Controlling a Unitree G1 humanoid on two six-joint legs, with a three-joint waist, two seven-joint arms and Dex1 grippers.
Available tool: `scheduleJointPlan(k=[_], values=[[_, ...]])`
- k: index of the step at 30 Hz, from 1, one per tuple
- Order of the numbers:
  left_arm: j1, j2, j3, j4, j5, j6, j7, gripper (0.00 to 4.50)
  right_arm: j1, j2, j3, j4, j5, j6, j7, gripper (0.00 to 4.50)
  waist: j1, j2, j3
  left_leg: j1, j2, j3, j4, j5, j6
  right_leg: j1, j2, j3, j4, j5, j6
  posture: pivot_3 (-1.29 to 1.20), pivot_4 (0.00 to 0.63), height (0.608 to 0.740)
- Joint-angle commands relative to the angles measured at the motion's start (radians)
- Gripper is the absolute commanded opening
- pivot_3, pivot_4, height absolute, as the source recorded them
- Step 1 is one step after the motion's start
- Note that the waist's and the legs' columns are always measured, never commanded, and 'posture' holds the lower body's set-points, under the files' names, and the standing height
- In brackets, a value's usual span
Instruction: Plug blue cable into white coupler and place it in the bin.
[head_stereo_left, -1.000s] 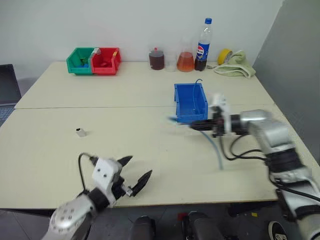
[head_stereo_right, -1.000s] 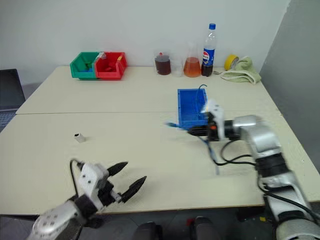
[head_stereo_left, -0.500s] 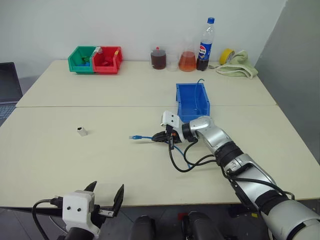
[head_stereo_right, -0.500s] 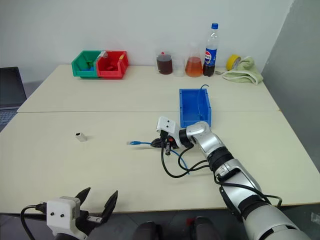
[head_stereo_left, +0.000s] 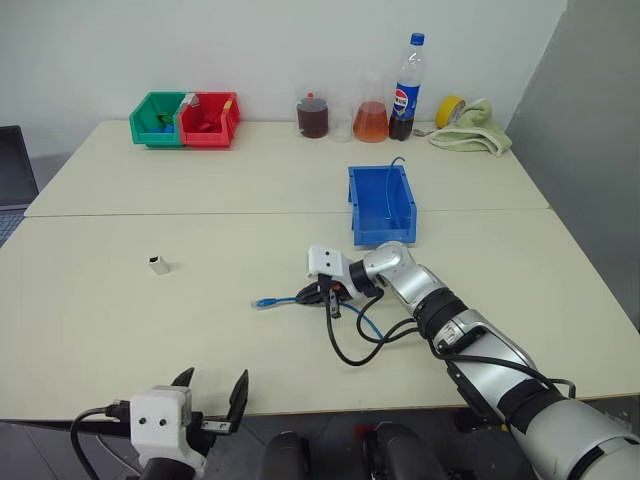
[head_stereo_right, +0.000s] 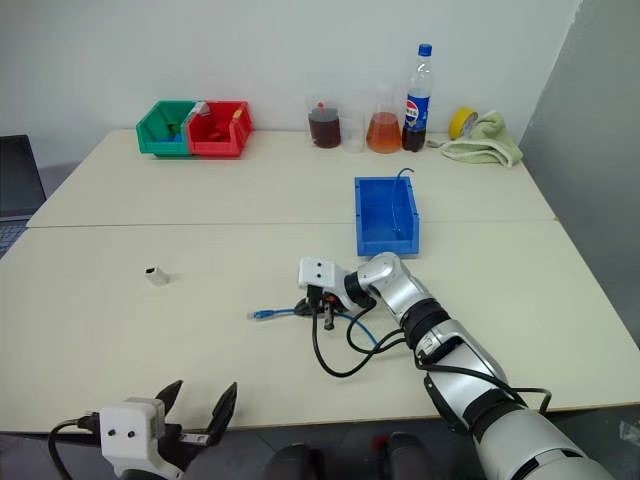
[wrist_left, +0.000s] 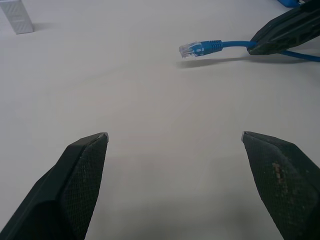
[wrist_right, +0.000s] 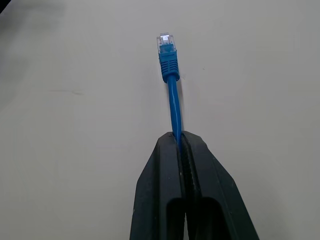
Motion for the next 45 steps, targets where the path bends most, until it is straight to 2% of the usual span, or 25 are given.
scheduleJointPlan(k=[1,4,12,16,18,19,25,30,34,37,41,45], values=[[-0.012,0.018,-0.003,-0.006,-0.007,-0.009,-0.003,4.50,-0.015,0.010,-0.009,-0.011,-0.010,0.000,0.007,0.24,0.000,0.000,0.000,0.000,0.000,0.000,0.000,0.000,0.000,0.000,0.000,0.000,0.000,0.000,0.000,0.00,0.150,0.740],[-0.022,0.029,-0.003,0.001,-0.014,-0.003,-0.005,4.50,-0.007,0.008,-0.011,-0.020,-0.016,0.010,0.013,0.87,0.000,0.000,0.000,0.000,0.000,0.000,0.000,0.000,0.000,0.000,0.000,0.000,0.000,0.000,0.000,0.00,0.150,0.740],[-0.067,0.064,-0.002,0.019,-0.033,0.021,-0.018,4.50,0.002,-0.017,-0.031,-0.079,0.002,0.061,0.034,2.97,0.001,0.000,0.000,0.000,0.000,0.000,0.000,0.000,0.000,0.000,0.000,0.000,0.000,0.000,0.000,0.00,0.150,0.740],[-0.090,0.089,0.017,0.025,-0.050,0.033,-0.027,4.50,0.017,-0.045,-0.058,-0.150,0.024,0.116,0.049,3.81,0.001,0.000,0.000,0.000,0.000,0.000,0.000,0.000,0.000,0.000,0.000,0.000,0.000,0.000,0.000,0.00,0.150,0.740],[-0.102,0.103,0.029,0.027,-0.058,0.039,-0.034,4.50,0.026,-0.058,-0.066,-0.188,0.036,0.147,0.054,4.37,0.001,0.000,0.000,0.000,0.000,0.000,-0.001,0.000,0.000,-0.001,0.000,0.000,0.000,0.000,0.000,0.00,0.150,0.740],[-0.111,0.115,0.037,0.026,-0.065,0.046,-0.038,4.50,0.036,-0.070,-0.074,-0.224,0.048,0.175,0.060,4.47,0.001,0.000,0.000,0.000,0.000,0.000,-0.001,0.000,0.000,-0.001,0.000,0.000,0.000,0.000,0.000,0.00,0.150,0.740],[-0.177,0.209,0.102,0.023,-0.118,0.094,-0.087,4.50,0.102,-0.146,-0.131,-0.468,0.134,0.373,0.072,4.47,0.003,0.000,0.000,-0.001,0.000,-0.001,-0.001,0.000,0.000,-0.001,0.000,-0.001,0.000,0.000,0.000,0.00,0.150,0.740],[-0.270,0.343,0.171,0.049,-0.195,0.170,-0.179,4.50,0.163,-0.218,-0.172,-0.620,0.221,0.484,0.094,4.47,0.004,0.000,0.000,-0.001,0.000,-0.002,0.000,0.000,0.000,-0.001,0.000,-0.002,0.001,0.000,0.000,0.00,0.150,0.740],[-0.367,0.489,0.200,0.110,-0.264,0.247,-0.299,4.50,0.221,-0.273,-0.209,-0.737,0.298,0.573,0.104,4.47,0.004,0.000,0.000,-0.001,0.000,-0.002,0.000,0.000,0.000,-0.001,0.000,-0.002,0.001,0.000,0.000,0.00,0.150,0.740],[-0.436,0.587,0.198,0.164,-0.301,0.276,-0.396,4.50,0.259,-0.316,-0.217,-0.829,0.349,0.626,0.113,4.47,0.004,0.001,0.001,-0.001,0.000,-0.002,-0.001,0.000,0.000,-0.001,0.000,-0.002,0.000,0.000,0.000,0.00,0.150,0.740],[-0.652,0.764,0.142,0.376,-0.338,0.295,-0.635,4.50,0.314,-0.376,-0.242,-0.991,0.462,0.730,0.133,4.47,0.006,0.002,0.002,-0.001,0.001,-0.002,-0.001,0.000,0.000,-0.001,0.001,-0.003,0.000,0.000,0.000,0.00,0.150,0.740],[-0.830,0.837,0.026,0.572,-0.267,0.215,-0.797,4.50,0.337,-0.412,-0.246,-1.059,0.523,0.772,0.129,4.47,0.004,0.004,0.003,-0.001,0.000,-0.001,-0.001,0.000,0.000,-0.001,0.001,-0.002,0.000,0.000,0.000,0.00,0.150,0.740]])
